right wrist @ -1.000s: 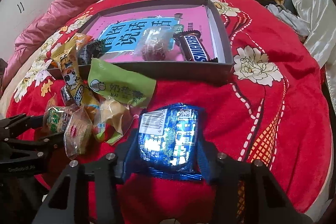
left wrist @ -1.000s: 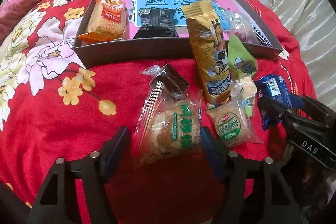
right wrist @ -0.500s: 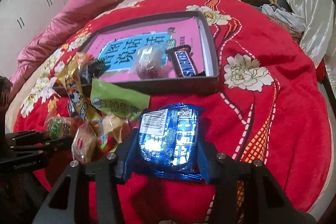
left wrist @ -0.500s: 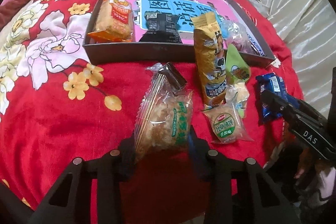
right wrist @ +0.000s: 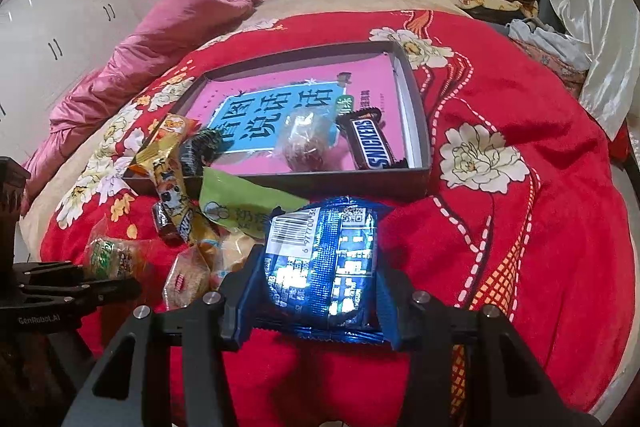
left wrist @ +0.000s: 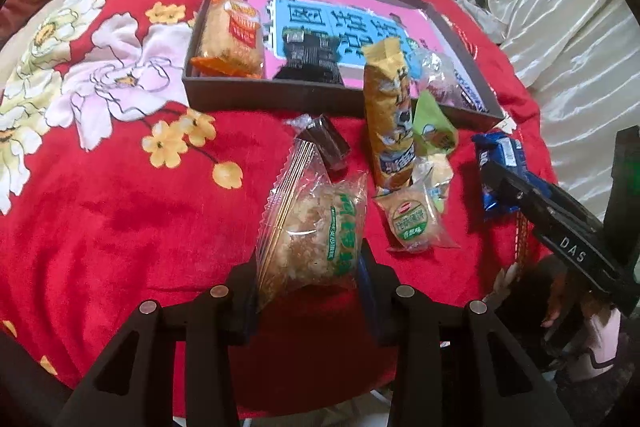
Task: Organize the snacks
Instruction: 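Carry the green-label cracker bag and blue packet over the tray with both tools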
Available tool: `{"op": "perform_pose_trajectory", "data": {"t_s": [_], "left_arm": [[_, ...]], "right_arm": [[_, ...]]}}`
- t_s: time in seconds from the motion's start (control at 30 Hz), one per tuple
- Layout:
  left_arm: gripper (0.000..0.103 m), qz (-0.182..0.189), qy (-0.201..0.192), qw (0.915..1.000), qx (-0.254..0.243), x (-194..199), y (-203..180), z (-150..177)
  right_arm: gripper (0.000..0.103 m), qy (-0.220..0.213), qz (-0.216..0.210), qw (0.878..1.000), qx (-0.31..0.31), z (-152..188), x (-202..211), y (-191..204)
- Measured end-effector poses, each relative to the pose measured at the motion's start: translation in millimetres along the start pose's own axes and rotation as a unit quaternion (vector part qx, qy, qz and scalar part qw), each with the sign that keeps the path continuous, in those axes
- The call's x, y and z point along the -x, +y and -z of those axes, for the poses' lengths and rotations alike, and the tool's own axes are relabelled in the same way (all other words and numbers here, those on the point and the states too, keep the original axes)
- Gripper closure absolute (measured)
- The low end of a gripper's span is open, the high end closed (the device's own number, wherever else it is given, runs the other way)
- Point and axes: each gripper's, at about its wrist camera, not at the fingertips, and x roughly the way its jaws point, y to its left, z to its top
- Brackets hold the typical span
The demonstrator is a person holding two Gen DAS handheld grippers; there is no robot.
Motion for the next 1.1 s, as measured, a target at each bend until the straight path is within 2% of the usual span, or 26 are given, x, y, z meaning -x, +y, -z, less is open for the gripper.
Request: {"op": "perform_pose_trajectory", "data": {"t_s": [0.53, 0.83, 1.1], "left_arm": [[0.062, -0.023, -0.050, 0.9985, -0.001, 29, 1, -11], [0.062, -0.029, -0.063, 0.9976, 0.000, 35, 0, -17], [0.062, -0.032, -0.074, 0.9967, -0.004, 41, -4, -22]], "right_arm": [[0.053, -0.052, -0.031, 0.998, 0.033, -7, 18, 17], [0.053, -0.073, -0.056, 0.995, 0.047, -9, 25, 23], [0.053, -0.093, -0.060, 0.993, 0.046, -11, 33, 22]]}}
